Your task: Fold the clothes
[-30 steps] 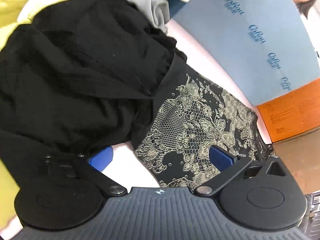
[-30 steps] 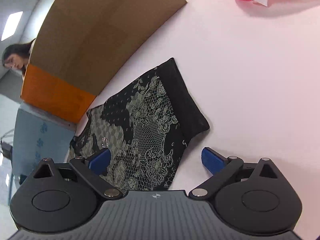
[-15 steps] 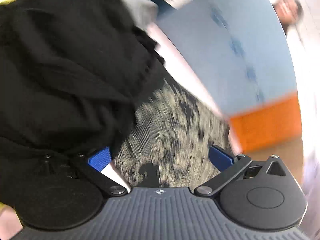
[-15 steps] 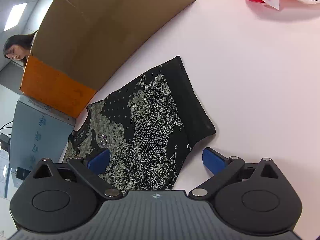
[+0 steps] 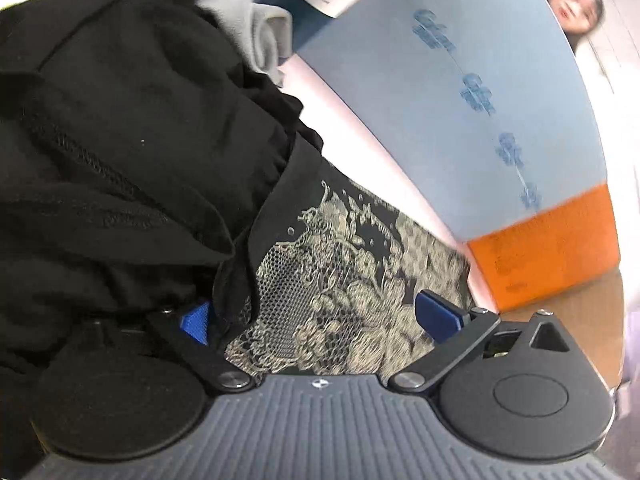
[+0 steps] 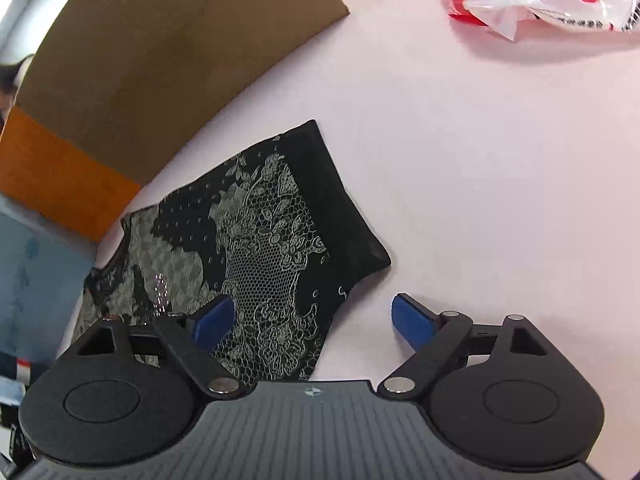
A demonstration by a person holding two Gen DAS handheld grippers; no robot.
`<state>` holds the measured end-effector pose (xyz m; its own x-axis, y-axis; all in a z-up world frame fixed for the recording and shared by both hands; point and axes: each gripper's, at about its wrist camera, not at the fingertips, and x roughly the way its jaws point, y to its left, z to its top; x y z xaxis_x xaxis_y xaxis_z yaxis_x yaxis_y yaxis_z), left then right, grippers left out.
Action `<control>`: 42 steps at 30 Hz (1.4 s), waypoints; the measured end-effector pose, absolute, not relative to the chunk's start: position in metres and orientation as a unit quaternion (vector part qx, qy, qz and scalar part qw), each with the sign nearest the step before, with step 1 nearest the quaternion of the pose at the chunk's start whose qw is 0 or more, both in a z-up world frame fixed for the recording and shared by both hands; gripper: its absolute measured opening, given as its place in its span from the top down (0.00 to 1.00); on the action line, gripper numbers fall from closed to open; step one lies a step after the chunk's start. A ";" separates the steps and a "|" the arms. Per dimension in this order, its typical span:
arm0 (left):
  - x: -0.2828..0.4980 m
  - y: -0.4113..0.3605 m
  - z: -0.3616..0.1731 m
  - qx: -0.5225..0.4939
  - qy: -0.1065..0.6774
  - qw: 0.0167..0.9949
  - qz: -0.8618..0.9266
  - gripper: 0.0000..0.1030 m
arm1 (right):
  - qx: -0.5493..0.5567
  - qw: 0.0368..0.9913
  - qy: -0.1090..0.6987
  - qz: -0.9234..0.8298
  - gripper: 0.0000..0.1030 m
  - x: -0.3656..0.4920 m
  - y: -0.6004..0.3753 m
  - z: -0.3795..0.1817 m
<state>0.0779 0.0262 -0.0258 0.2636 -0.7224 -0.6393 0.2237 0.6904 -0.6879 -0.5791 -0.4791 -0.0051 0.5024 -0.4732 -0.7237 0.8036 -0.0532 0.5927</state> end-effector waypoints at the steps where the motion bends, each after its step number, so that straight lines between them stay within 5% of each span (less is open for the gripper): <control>1: 0.079 0.026 -0.026 -0.243 0.521 0.756 -0.312 0.00 | 0.551 0.668 0.148 -0.478 0.16 -0.580 -0.482 -0.006; 4: 0.081 0.023 -0.027 -0.244 0.526 0.752 -0.313 0.00 | 0.558 0.659 0.139 -0.485 0.19 -0.582 -0.489 -0.010; 6: 0.084 0.027 -0.028 -0.250 0.530 0.748 -0.311 0.00 | 0.563 0.652 0.133 -0.489 0.60 -0.584 -0.494 -0.013; 7: 0.086 0.028 -0.029 -0.253 0.531 0.747 -0.309 0.01 | 0.566 0.649 0.130 -0.492 0.92 -0.585 -0.497 -0.014; 8: 0.086 0.027 -0.028 -0.252 0.533 0.748 -0.306 0.02 | 0.568 0.646 0.127 -0.494 0.97 -0.585 -0.499 -0.016; 9: 0.086 0.027 -0.028 -0.247 0.535 0.750 -0.302 0.06 | 0.569 0.644 0.125 -0.495 0.97 -0.586 -0.502 -0.017; 11: 0.086 0.028 -0.027 -0.240 0.538 0.754 -0.290 0.32 | 0.558 0.655 0.130 -0.492 0.97 -0.587 -0.503 -0.015; 12: 0.087 0.031 -0.029 -0.240 0.545 0.750 -0.286 0.75 | 0.564 0.650 0.121 -0.494 0.97 -0.590 -0.502 -0.016; 13: 0.090 0.033 -0.035 -0.247 0.562 0.739 -0.277 0.95 | 0.571 0.644 0.112 -0.497 0.97 -0.593 -0.501 -0.017; 24: 0.081 0.012 -0.022 -0.225 0.546 0.748 -0.302 0.97 | 0.547 0.660 0.129 -0.499 0.97 -0.589 -0.497 -0.002; 42: 0.068 -0.053 0.048 -0.035 0.522 0.802 -0.287 0.97 | 0.487 0.695 0.161 -0.504 0.97 -0.551 -0.512 0.032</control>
